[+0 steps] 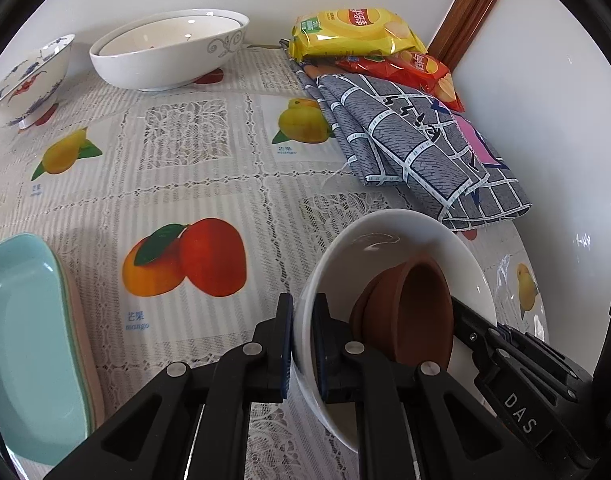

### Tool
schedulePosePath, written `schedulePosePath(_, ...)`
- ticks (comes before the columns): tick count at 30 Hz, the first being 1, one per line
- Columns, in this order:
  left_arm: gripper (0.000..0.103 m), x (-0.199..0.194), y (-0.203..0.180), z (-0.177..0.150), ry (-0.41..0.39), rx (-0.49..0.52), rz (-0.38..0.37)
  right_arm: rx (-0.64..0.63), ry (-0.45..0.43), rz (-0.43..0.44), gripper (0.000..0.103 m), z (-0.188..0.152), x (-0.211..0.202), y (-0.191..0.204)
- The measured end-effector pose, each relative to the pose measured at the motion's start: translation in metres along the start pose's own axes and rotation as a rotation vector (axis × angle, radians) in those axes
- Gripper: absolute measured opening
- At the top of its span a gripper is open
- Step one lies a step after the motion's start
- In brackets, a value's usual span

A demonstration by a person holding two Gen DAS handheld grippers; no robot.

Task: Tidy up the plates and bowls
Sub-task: 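Lift the white bowl with both grippers toward the teal dish stack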

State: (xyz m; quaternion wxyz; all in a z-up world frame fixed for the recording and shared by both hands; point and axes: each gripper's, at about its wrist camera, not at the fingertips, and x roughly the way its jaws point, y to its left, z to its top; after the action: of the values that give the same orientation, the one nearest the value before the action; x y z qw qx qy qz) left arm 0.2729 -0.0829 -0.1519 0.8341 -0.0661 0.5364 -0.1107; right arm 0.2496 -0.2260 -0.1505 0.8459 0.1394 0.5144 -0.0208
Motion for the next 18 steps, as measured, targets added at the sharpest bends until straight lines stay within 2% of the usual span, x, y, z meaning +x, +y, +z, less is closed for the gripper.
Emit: schedulePosePath(18, 0.010, -0.059, 0.020, -0.001, -0.082, -0.023, 0.005, -0.022, -0.067, 0.035, 0.008, -0.004, -0.044, 0.037)
